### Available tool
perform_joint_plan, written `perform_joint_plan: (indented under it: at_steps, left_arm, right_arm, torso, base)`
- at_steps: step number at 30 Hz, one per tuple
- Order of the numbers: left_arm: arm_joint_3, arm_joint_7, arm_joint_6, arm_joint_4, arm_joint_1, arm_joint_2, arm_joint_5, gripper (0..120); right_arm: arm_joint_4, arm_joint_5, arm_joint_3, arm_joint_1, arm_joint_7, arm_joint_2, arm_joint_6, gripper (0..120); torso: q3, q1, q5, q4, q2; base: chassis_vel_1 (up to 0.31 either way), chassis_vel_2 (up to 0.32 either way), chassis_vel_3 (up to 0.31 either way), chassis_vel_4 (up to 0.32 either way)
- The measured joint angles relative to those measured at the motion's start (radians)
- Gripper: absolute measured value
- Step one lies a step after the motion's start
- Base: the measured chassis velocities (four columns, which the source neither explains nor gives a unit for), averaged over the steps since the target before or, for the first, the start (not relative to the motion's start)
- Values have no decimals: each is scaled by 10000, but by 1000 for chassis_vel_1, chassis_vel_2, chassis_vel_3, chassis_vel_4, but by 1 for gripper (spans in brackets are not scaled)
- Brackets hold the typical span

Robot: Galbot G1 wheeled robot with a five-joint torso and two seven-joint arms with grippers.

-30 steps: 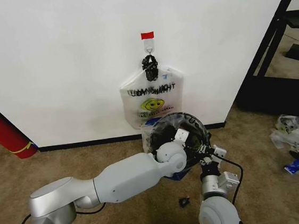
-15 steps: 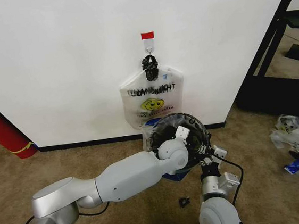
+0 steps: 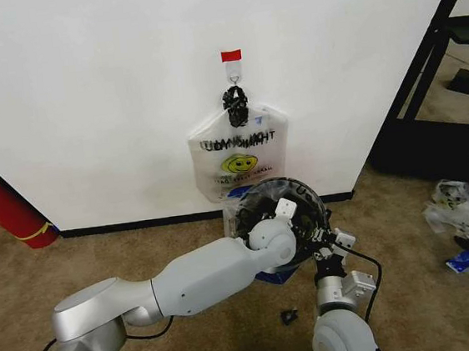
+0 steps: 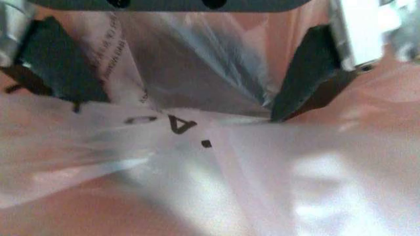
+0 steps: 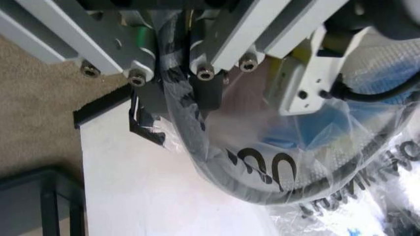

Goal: Pick up the garbage bag from the wall and place it over the trash bin.

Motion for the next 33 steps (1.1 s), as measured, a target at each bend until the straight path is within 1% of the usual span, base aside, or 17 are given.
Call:
perform_joint_plan:
  at_steps: [5, 7, 9, 10, 12, 13, 14, 15, 18, 19, 21, 22, 23, 25, 26, 29, 33]
  left_arm:
    - [57, -20, 7, -846, 14, 423, -186, 74]
    - [58, -18, 15, -1120, 46, 603, -213, 64]
    - [52, -5, 10, -1160, 62, 641, -213, 62]
    - [20, 22, -10, -1164, 91, 665, -201, 57]
    - [-84, 109, -120, -994, 148, 621, -89, 47]
    - [-110, 132, -164, -930, 164, 591, -49, 45]
    - [-162, 173, -233, -796, 185, 516, 8, 38]
    - [-162, 173, -233, -796, 185, 516, 8, 38]
    - [-215, 267, -327, -511, 175, 361, 127, 29]
    - [-213, 329, -349, -387, 161, 319, 214, 25]
    - [-131, 609, -441, 104, 91, 229, 836, 15]
    - [-108, 654, -488, 221, 83, 208, 974, 12]
    - [-108, 654, -488, 221, 83, 208, 974, 12]
    - [-92, 675, -589, 385, 82, 149, 1115, 2]
    - [-93, 680, -641, 393, 91, 110, 1132, 0]
    - [-95, 688, -760, 394, 128, -6, 1136, 0]
    - [-46, 705, -703, 404, 139, -60, 1118, 0]
  right_arm:
    - [-36, 97, 50, 92, 10, -54, -6, 1]
    - [-39, 164, 67, 120, 19, -82, -25, 1]
    - [-39, 178, 66, 123, 20, -84, -29, 1]
    - [-41, 197, 61, 131, 23, -81, -40, 1]
    - [-46, 193, 34, 140, 27, -37, -53, 1]
    - [-46, 190, 23, 140, 28, -18, -57, 1]
    - [-46, 178, 0, 137, 28, 14, -63, 1]
    - [-46, 178, 0, 137, 28, 14, -63, 1]
    - [-37, 153, -11, 99, 28, 34, -66, 1]
    - [-24, 142, -11, 82, 28, 35, -66, 1]
    - [46, 74, -11, 33, 19, 52, -65, 1]
    - [63, 53, -14, 14, 17, 60, -64, 1]
    - [63, 53, -14, 14, 17, 60, -64, 1]
    - [87, 7, -34, -42, 6, 74, -61, 1]
    - [88, -18, -42, -64, -5, 78, -50, 1]
    - [71, -36, -69, -78, -19, 100, -38, 1]
    - [60, -35, -87, -64, -19, 112, -38, 1]
  torso:
    - [0, 0, 0, 1, 0]
    - [0, 0, 0, 1, 0]
    - [0, 0, 0, 2, 0]
    - [0, 0, 0, 2, 0]
    - [0, 0, 0, 1, 0]
    - [0, 0, 0, 1, 0]
    - [0, 0, -1, 1, 0]
    - [0, 0, -1, 1, 0]
    - [0, 0, 0, 0, -2]
    - [0, 0, -1, -1, -2]
    - [0, 0, 0, -1, -2]
    - [0, 0, 0, 2, -2]
    - [0, 0, 0, 2, -2]
    - [0, 0, 0, 3, -2]
    - [0, 0, 0, 2, -2]
    - [0, 0, 0, -1, -2]
    - [0, 0, 0, 0, -2]
  base:
    - [0, 0, 0, 0]
    - [0, 0, 0, 0]
    - [0, 0, 0, 0]
    - [0, 0, 0, 0]
    - [0, 0, 0, 0]
    - [0, 0, 0, 0]
    - [0, 0, 0, 0]
    - [0, 0, 0, 0]
    - [0, 0, 0, 0]
    - [0, 0, 0, 0]
    - [0, 0, 0, 0]
    - [0, 0, 0, 0]
    - [0, 0, 0, 0]
    - [0, 0, 0, 0]
    - [0, 0, 0, 0]
    - [0, 0, 0, 0]
    - [0, 0, 0, 0]
